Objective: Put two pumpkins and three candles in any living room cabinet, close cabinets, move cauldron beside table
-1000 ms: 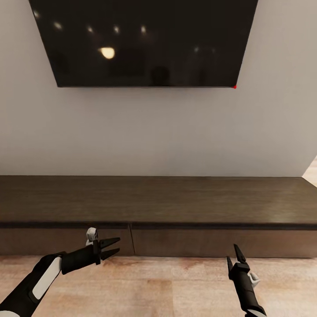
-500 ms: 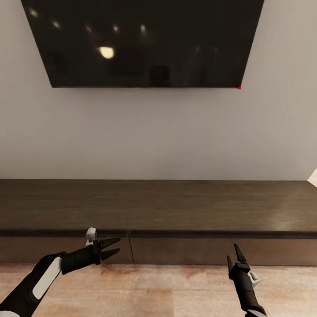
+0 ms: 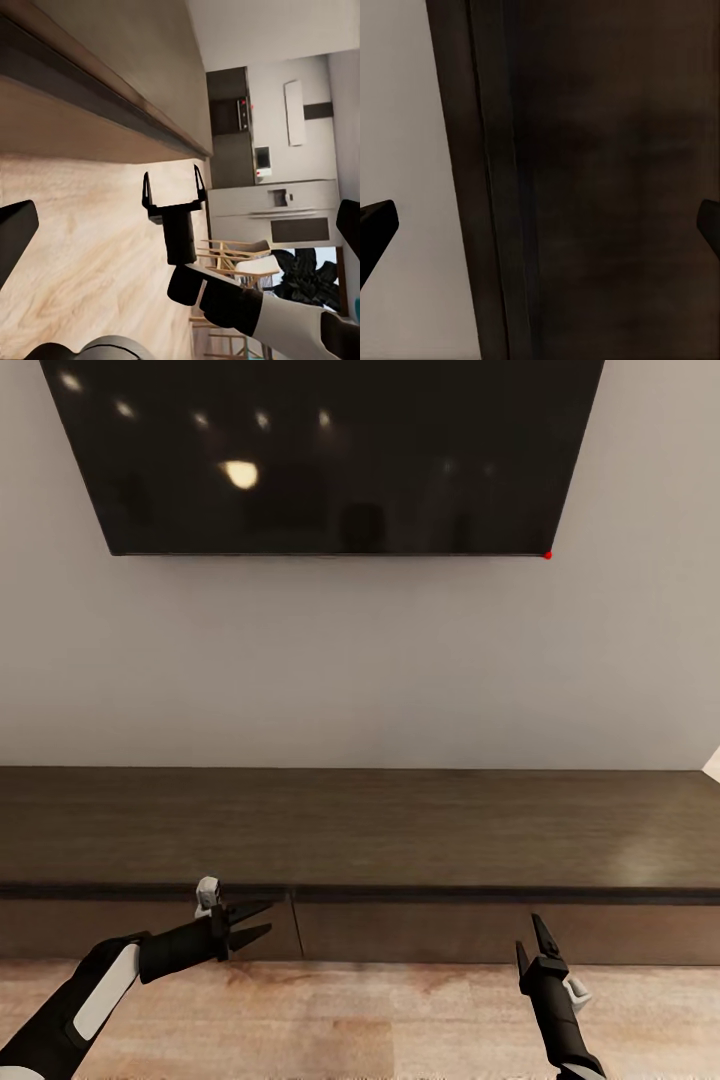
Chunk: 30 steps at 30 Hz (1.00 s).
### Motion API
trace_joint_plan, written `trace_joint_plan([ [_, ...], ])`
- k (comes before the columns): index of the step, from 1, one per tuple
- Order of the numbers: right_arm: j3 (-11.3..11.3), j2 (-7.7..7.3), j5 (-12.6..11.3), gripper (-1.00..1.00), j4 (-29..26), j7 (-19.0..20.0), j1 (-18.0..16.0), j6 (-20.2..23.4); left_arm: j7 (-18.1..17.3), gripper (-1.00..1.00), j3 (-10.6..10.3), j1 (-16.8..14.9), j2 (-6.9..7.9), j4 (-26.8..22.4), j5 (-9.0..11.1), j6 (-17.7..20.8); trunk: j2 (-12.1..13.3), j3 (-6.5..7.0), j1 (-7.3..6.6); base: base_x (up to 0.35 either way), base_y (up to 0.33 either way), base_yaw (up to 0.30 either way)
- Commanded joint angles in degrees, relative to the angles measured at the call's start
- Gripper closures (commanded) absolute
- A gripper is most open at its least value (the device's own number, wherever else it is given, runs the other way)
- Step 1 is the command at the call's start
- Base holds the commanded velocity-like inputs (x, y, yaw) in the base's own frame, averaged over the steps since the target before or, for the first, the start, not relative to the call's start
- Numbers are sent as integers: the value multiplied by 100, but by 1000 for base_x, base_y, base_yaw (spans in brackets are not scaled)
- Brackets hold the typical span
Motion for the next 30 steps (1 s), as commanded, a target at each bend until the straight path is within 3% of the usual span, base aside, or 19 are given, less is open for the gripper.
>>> trace_joint_plan([
  [1, 38, -2, -58, -100, 0, 19, -2, 48, -3, -100, -15, -3, 5, 2, 32, 31, -4, -28, 1, 0, 0, 0],
  [30, 44, -2, -52, -100, -9, 34, -2, 55, -12, -100, -6, 11, 14, 10, 37, 31, -4, -28, 1, 51, 9, 0],
])
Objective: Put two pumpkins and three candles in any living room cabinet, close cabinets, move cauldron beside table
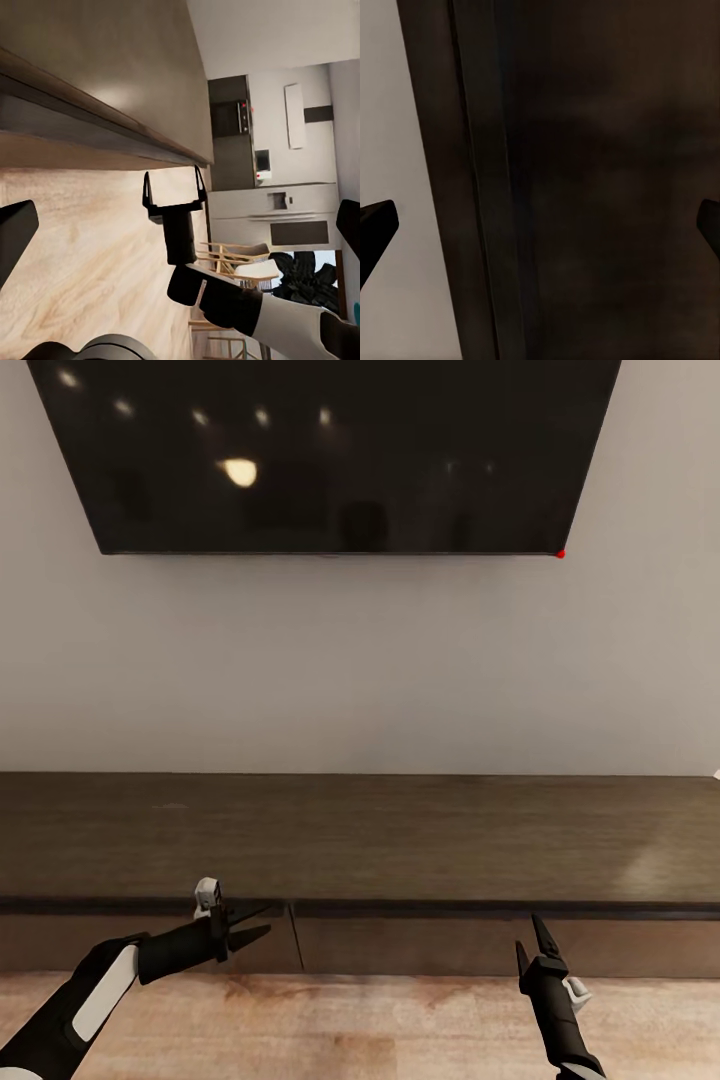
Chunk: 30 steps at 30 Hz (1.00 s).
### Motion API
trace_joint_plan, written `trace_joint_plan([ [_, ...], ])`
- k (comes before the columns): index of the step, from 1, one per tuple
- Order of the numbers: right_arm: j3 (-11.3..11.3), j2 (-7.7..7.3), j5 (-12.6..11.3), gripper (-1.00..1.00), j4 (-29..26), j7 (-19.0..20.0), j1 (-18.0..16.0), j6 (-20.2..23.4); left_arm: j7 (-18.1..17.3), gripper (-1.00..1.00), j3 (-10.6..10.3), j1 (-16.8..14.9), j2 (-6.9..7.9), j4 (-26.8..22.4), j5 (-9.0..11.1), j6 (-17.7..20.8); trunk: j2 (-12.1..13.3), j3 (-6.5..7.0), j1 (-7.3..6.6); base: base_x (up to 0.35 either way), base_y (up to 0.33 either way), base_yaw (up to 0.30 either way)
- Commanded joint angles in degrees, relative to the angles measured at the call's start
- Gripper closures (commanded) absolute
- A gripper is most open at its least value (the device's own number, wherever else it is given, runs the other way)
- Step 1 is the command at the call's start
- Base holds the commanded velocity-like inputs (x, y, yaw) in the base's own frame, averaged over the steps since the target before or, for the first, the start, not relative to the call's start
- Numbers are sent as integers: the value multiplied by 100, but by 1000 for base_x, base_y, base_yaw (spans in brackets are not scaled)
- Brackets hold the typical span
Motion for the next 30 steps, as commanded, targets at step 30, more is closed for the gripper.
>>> trace_joint_plan([
  [30, 37, -2, -54, -100, 0, 4, -2, 41, -3, -100, -15, -3, 5, -6, 30, 30, -2, -5, -1, 32, 0, 0],
])
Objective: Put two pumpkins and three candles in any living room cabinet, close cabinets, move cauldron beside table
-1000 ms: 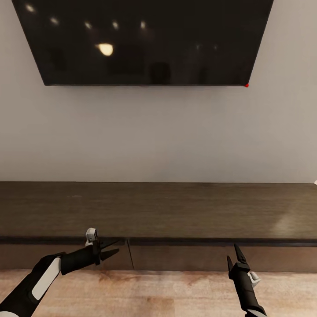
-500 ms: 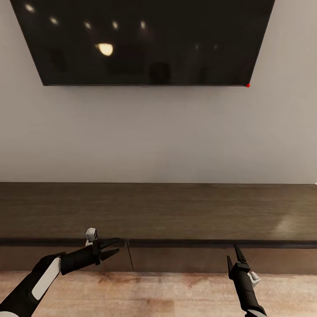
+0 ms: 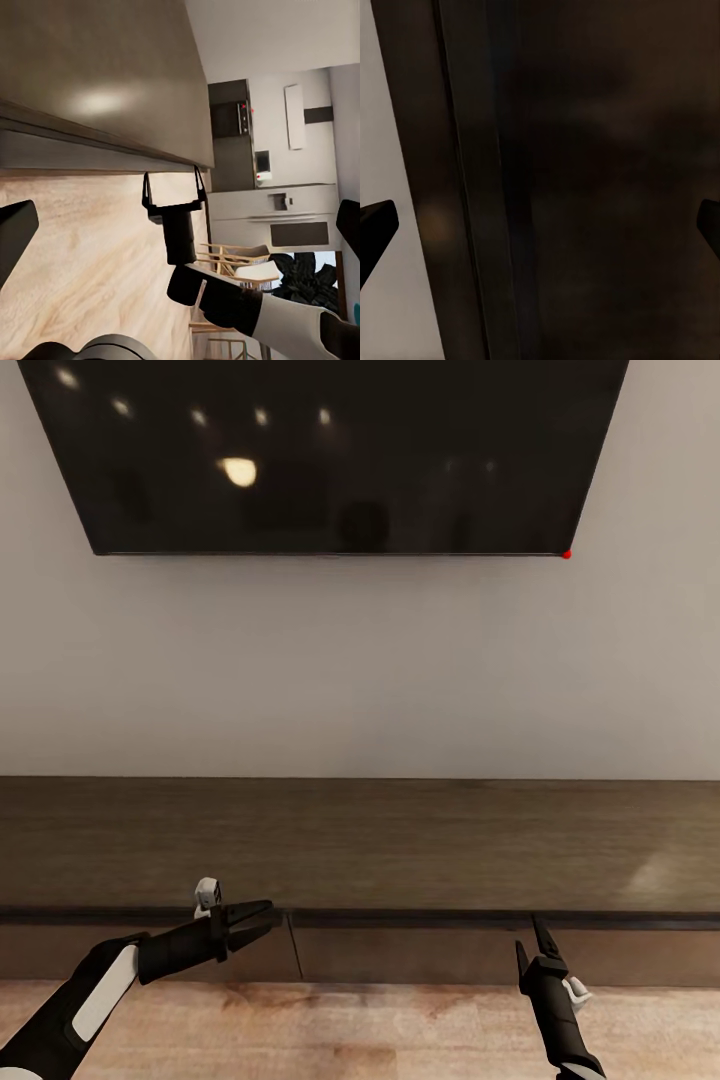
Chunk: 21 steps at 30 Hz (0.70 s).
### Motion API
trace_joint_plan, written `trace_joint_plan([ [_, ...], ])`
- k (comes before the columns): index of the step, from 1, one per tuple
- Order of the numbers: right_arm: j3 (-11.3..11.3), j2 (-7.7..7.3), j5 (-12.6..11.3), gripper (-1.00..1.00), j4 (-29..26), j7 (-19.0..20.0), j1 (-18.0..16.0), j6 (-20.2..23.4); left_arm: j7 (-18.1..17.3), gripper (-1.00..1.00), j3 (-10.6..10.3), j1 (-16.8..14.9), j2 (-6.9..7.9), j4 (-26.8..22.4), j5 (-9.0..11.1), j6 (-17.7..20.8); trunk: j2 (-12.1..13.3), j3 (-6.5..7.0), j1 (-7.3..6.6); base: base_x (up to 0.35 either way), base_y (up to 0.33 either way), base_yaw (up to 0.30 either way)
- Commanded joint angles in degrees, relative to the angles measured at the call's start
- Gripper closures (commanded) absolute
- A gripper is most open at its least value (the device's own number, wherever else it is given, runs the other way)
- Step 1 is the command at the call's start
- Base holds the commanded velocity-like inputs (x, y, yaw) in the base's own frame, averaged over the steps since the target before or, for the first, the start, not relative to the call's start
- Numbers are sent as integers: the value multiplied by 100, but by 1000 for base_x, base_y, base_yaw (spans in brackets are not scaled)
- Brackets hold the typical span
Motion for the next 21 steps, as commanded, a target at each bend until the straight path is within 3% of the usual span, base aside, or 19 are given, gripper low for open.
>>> trace_joint_plan([
  [1, 37, -2, -58, -100, 0, 19, -2, 49, -3, -100, -15, -4, 5, 2, 30, 30, -2, -5, -1, 1, 0, 0],
  [11, 37, 5, -58, -100, 0, 47, -2, 45, -3, -100, -15, -4, 5, 2, 30, 30, -2, -5, -1, 0, 0, 0],
  [12, 37, 6, -58, 100, 0, 49, -2, 46, -3, -100, -15, -4, 5, 2, 30, 30, -2, -5, -1, 0, 0, 0],
  [21, 37, 7, -58, 100, 0, 17, -2, 49, -3, -100, -15, -4, 5, 2, 30, 30, -2, -5, -1, 0, 0, 0],
])
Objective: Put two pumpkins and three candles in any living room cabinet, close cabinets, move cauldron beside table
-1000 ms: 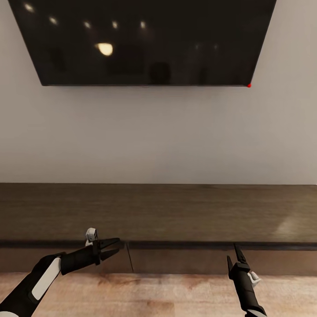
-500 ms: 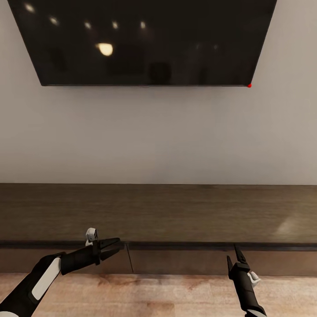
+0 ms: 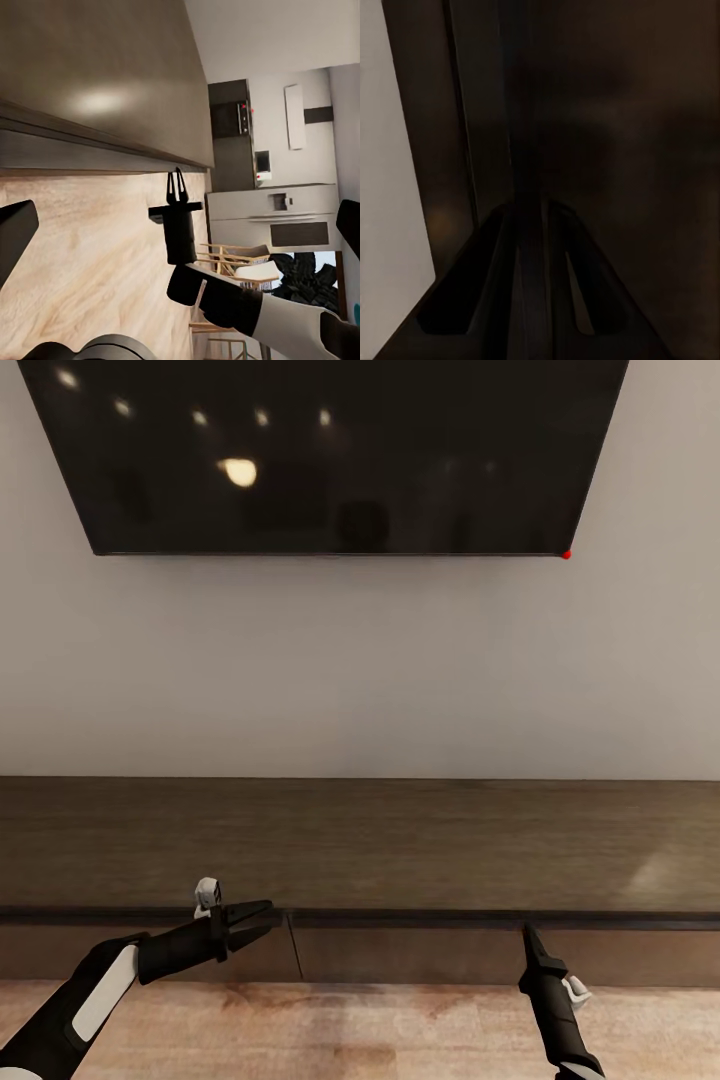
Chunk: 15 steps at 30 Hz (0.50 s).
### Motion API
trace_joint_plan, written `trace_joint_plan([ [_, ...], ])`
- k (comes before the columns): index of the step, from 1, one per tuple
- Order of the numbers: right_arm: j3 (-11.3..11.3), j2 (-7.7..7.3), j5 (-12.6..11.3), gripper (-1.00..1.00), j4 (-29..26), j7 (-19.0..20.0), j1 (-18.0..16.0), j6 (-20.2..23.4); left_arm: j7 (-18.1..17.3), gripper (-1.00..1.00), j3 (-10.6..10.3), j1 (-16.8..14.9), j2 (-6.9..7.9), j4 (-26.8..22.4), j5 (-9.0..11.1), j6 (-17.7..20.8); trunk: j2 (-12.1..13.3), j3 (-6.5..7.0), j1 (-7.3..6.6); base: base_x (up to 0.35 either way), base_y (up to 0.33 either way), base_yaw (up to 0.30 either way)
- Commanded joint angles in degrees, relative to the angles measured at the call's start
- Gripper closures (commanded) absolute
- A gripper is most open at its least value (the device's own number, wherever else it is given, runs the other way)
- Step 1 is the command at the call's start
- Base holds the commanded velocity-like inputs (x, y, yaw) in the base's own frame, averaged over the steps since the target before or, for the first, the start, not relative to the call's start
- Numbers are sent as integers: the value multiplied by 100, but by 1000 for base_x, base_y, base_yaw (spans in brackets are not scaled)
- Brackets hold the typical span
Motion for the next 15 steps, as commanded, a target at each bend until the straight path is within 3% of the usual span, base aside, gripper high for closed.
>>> trace_joint_plan([
  [1, 62, -2, -76, 100, 10, -38, 0, 61, -3, -100, -16, -4, 5, 2, 30, 30, -1, -6, 0, 0, 0, 0],
  [15, 62, -2, -76, 100, 5, -44, 0, 61, -3, -100, -16, -4, 5, 2, 30, 30, -1, -6, 0, -12, 0, 0],
])
